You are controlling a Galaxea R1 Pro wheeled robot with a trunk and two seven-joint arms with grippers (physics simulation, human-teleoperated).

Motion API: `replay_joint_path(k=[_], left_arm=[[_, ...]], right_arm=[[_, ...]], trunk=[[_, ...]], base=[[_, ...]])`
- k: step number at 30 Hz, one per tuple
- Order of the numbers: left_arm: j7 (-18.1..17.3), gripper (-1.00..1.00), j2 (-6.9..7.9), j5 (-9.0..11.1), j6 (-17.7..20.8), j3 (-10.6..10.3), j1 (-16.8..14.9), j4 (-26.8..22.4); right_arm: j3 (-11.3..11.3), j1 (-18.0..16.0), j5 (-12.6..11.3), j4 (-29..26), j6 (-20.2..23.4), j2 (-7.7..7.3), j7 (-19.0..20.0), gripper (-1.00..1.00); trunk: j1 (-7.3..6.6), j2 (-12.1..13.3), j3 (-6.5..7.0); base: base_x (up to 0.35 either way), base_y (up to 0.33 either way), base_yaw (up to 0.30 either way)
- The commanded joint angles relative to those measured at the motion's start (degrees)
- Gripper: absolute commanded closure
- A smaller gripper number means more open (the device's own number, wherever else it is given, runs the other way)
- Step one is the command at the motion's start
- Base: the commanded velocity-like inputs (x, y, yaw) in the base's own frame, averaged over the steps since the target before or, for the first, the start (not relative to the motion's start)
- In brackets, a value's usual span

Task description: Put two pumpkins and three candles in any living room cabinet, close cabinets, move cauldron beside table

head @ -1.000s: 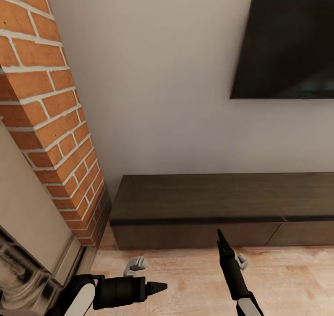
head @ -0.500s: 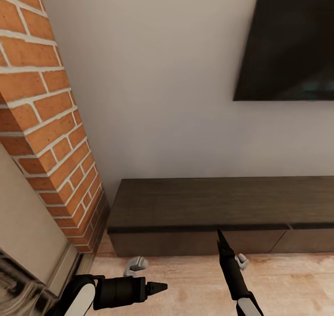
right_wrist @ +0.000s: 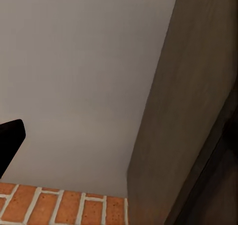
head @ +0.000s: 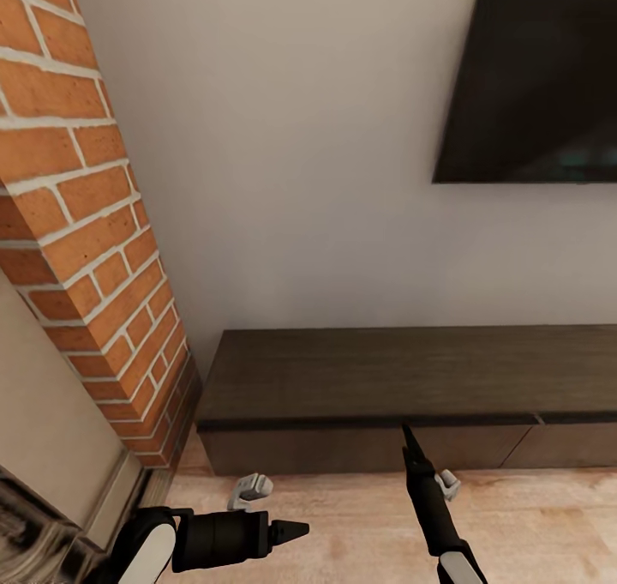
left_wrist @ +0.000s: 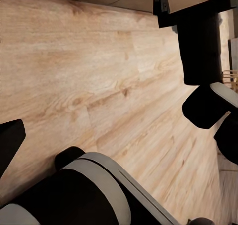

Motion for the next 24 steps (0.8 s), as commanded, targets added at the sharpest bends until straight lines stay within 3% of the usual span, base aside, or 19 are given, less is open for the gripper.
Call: replay_joint_path(k=[1, 9, 24], left_arm=[[-0.4, -1.00, 0.03, -0.4, 0.1, 0.0, 0.0, 0.0], [-0.5, -1.00, 0.03, -0.4, 0.1, 0.0, 0.0, 0.0], [-0.5, -1.00, 0.03, -0.3, 0.1, -0.1, 0.0, 0.0]], right_arm=[[-0.1, 0.0, -0.2, 0.1, 0.0, 0.04, 0.2, -1.00], [-0.1, 0.0, -4.2, 1.4, 0.0, 0.06, 0.2, -1.00], [-0.1, 0.0, -4.7, 2.0, 0.0, 0.06, 0.2, -1.00]], trunk=[[0.22, -0.4, -0.23], [1.97, -3.6, -1.67], [5.27, -9.7, -4.36]], base=[[0.000, 0.000, 0.000], [0.000, 0.000, 0.000], [0.000, 0.000, 0.000]])
